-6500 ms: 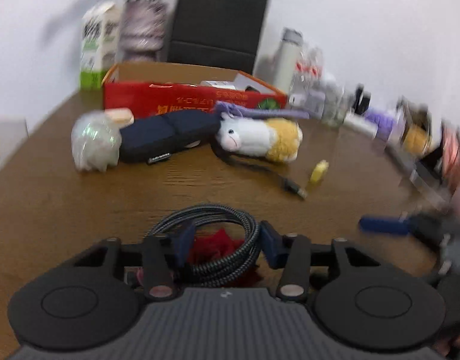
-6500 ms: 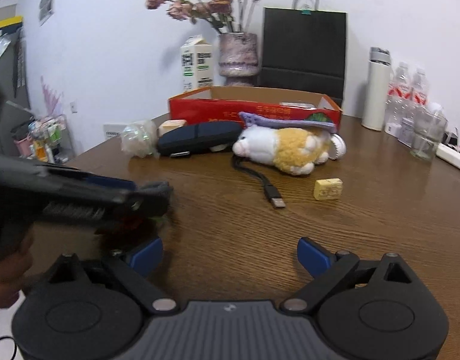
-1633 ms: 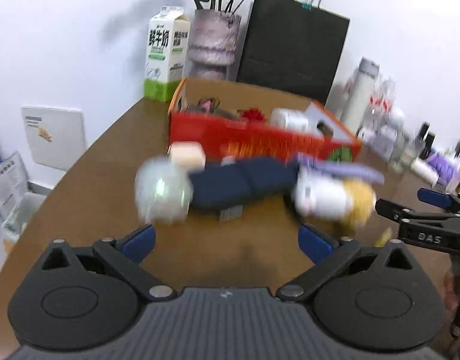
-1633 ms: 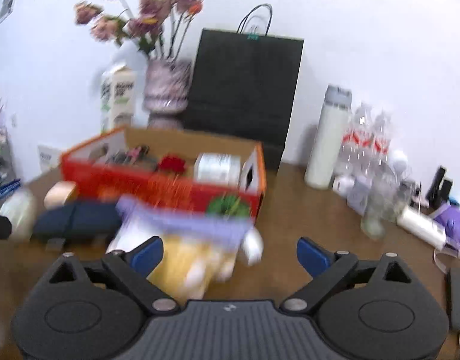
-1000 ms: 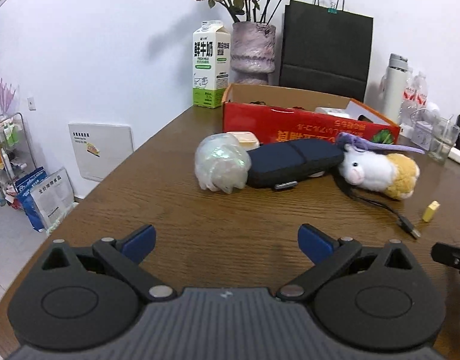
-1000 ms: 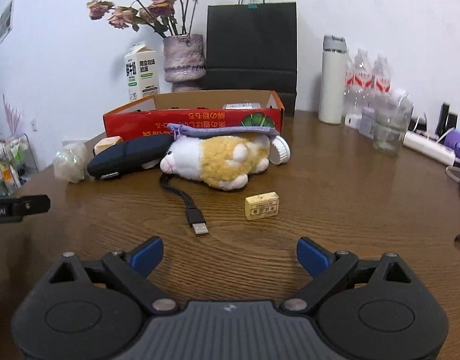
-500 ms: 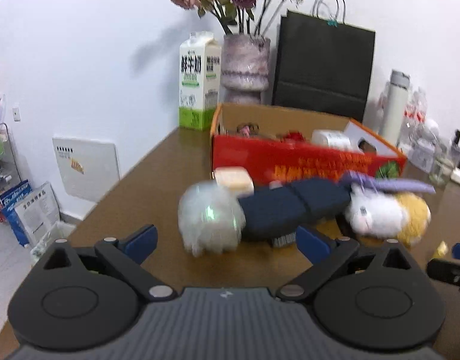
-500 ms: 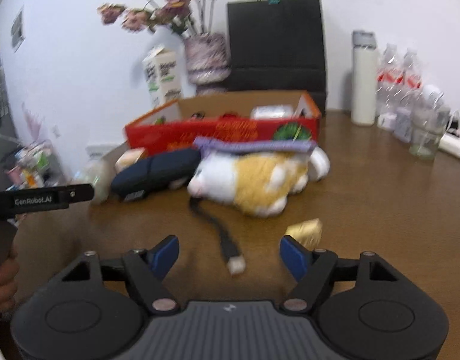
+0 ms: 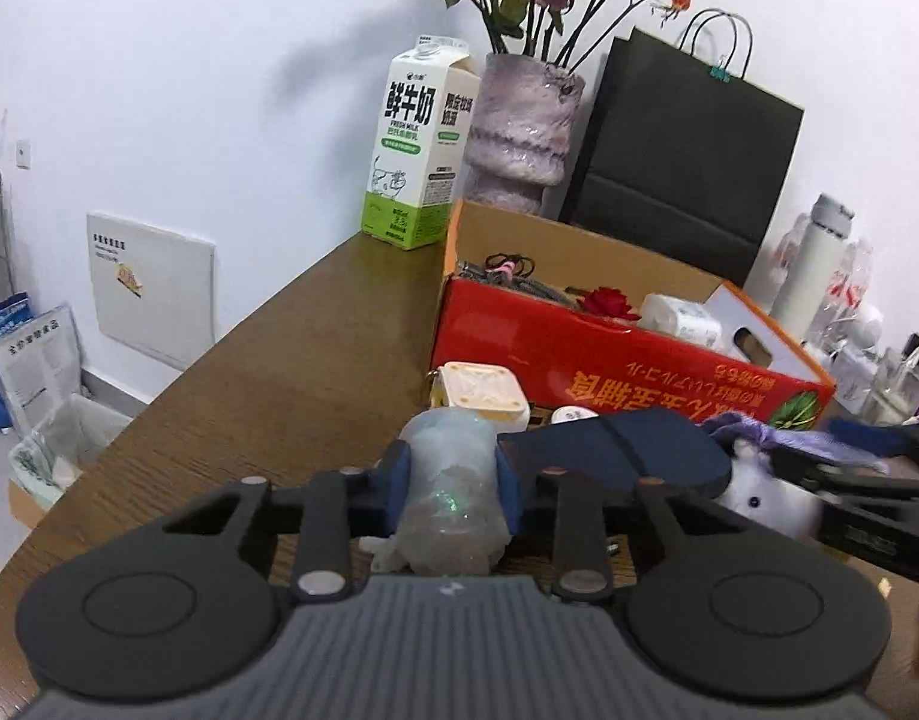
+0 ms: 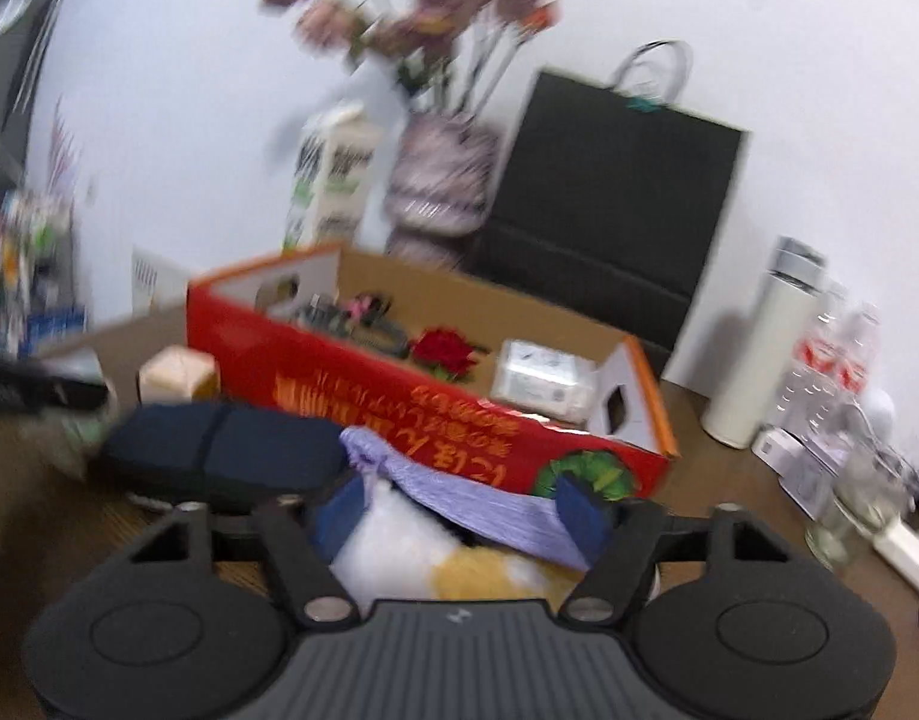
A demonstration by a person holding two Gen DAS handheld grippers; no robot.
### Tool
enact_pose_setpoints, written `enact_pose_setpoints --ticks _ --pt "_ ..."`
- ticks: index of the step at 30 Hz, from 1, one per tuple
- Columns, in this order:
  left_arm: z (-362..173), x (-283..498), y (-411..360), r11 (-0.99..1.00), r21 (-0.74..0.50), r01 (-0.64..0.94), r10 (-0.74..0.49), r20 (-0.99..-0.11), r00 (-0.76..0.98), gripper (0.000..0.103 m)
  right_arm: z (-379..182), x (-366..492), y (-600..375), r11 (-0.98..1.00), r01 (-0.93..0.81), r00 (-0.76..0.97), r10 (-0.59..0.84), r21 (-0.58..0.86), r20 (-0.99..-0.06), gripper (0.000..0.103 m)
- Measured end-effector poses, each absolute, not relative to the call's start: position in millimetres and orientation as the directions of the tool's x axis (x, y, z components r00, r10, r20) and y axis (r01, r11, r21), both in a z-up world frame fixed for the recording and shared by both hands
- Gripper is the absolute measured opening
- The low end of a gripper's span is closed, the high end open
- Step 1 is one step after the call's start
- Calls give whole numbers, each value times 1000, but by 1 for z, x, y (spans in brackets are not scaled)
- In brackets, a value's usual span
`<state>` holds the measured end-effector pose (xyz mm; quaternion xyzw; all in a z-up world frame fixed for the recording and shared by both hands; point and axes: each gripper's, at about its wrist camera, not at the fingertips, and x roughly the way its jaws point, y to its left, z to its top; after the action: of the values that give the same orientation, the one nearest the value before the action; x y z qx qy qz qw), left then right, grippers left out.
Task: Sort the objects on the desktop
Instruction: 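Grasp the clear plastic bag with the left tool while the right tool grasps the purple drawstring bag, then carry both bags into the cardboard box and open both tools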
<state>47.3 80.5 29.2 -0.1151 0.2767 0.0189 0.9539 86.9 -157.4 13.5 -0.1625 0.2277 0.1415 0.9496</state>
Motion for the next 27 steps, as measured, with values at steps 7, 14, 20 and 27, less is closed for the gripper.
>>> enact_pose_setpoints --ticks 7,14,20,27 --pt "45 26 61 994 -85 -62 12 -498 867 28 27 111 -172 935 -353 800 309 13 -514 4" --pt "93 29 66 990 -140 -7 -58 -451 891 27 83 85 -200 934 -346 846 351 88 -402 2" --pt "138 82 67 972 -212 100 -183 -415 891 27 135 101 -205 934 -354 886 350 41 -306 2" --pt "143 187 55 959 -243 148 -257 -518 816 27 152 183 -195 943 -331 894 299 -41 -333 3"
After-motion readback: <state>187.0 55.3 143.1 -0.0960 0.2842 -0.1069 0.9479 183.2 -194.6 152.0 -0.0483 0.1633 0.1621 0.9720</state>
